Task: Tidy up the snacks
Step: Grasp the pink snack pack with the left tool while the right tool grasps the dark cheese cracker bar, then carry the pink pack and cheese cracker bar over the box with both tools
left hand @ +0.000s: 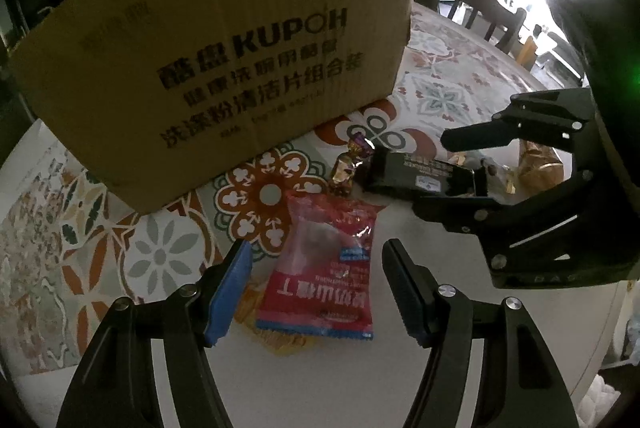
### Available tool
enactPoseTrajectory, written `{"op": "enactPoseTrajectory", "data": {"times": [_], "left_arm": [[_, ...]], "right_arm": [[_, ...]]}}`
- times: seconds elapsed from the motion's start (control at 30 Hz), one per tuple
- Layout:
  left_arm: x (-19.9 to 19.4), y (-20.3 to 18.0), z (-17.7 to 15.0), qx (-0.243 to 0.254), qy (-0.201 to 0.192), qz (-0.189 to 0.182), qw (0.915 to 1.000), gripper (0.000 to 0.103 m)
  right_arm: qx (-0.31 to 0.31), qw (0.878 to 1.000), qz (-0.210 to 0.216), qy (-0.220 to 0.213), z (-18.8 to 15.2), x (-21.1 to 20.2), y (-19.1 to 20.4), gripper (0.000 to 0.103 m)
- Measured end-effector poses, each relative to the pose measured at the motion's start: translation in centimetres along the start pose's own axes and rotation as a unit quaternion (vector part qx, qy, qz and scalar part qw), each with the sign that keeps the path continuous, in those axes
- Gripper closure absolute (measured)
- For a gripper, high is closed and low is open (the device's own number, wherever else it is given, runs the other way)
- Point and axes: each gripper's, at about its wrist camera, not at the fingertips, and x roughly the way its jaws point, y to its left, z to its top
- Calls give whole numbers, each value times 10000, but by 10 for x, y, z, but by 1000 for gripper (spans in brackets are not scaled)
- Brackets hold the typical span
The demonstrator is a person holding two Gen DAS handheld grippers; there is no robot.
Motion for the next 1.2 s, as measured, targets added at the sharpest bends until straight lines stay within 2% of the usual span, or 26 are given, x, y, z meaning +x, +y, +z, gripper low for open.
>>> {"op": "enactPoseTrajectory", "data": {"times": [0.1, 0.27, 0.37, 0.43, 0.77, 1.2], "left_arm": [[5, 3, 0, -84, 34, -71, 9999, 39], [10, 5, -1, -149, 105, -128, 9998, 51], [10, 6, -3, -214, 112, -175, 9996, 57], [11, 5, -3, -260, 100, -187, 9994, 57], [-6, 3, -3, -315, -94, -120, 9994, 60], [-60, -3, -5, -502, -694, 84, 9963, 61]], "right_arm": [[7, 10000, 16, 26, 1, 5, -2, 49], [48, 10000, 54, 13, 3, 8, -3, 55], [60, 10000, 55, -17, 5, 9, -2, 64], [46, 10000, 4, -42, 5, 10, -1, 70], [219, 9995, -48, -232, -1, -6, 1, 70], [477, 9959, -59, -770, -2, -50, 7, 70]]}}
